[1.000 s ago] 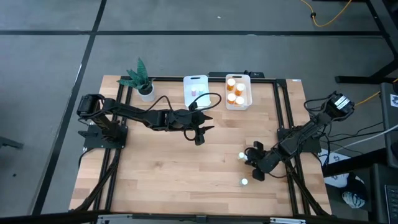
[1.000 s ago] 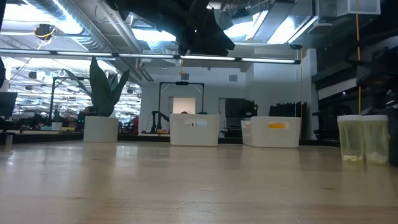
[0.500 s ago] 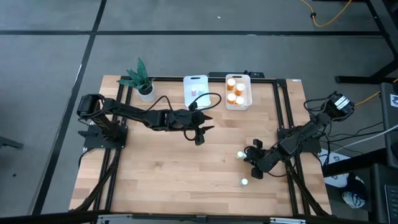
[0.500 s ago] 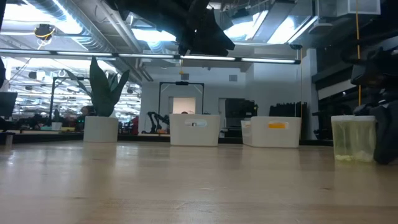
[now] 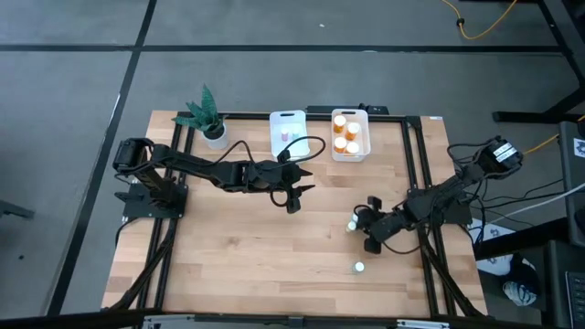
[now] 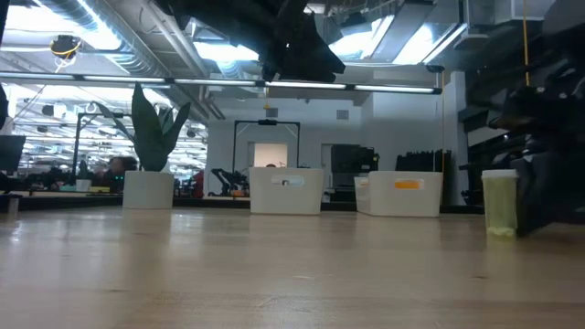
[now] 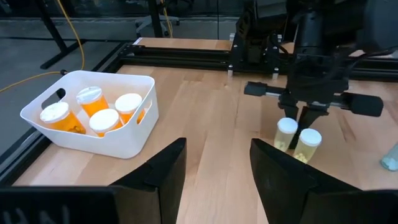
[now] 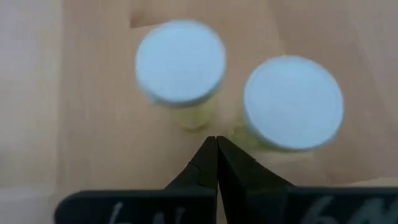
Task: Pick and place medicine bottles into bin by pill shape (circle, oval)
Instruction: Put the small yellow tablet bottle into the left white bin
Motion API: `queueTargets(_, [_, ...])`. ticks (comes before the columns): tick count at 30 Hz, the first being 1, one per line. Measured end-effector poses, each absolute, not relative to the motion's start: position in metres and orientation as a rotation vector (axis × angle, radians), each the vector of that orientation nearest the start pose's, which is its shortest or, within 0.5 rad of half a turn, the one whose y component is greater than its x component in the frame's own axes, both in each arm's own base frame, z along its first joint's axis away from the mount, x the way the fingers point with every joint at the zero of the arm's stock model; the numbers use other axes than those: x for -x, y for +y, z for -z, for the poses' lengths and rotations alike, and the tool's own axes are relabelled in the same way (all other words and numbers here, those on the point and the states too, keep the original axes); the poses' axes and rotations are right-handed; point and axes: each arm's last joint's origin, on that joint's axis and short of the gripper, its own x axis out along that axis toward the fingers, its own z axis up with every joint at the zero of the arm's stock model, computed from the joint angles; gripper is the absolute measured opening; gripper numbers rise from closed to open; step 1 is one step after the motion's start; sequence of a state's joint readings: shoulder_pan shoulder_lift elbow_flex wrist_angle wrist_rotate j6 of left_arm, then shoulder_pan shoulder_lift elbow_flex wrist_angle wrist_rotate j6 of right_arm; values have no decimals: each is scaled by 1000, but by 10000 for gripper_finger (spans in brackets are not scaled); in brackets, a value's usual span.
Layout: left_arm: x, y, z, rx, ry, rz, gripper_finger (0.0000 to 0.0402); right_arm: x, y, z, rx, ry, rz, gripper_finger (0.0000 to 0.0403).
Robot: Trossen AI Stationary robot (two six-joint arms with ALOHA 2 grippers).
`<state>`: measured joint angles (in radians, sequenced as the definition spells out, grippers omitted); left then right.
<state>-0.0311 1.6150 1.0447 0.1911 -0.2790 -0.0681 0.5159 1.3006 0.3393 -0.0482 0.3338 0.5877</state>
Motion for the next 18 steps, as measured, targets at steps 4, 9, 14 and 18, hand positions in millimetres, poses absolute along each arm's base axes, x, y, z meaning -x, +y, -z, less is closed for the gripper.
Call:
queueTargets(4, [-359, -3, -250, 8, 367, -258, 169, -172, 79, -111, -108, 923, 121, 3])
queueTargets(9, [-359, -3, -250, 7, 373, -258, 169, -176, 72, -111, -79, 919, 138, 3])
queueTargets(14, [-358, -3, -248, 5, 386, -258, 169, -183, 63, -113, -61, 897, 126, 3])
queueTargets(18, [-358, -3, -248, 5, 389, -258, 169, -186, 55, -113, -52, 902, 119, 3])
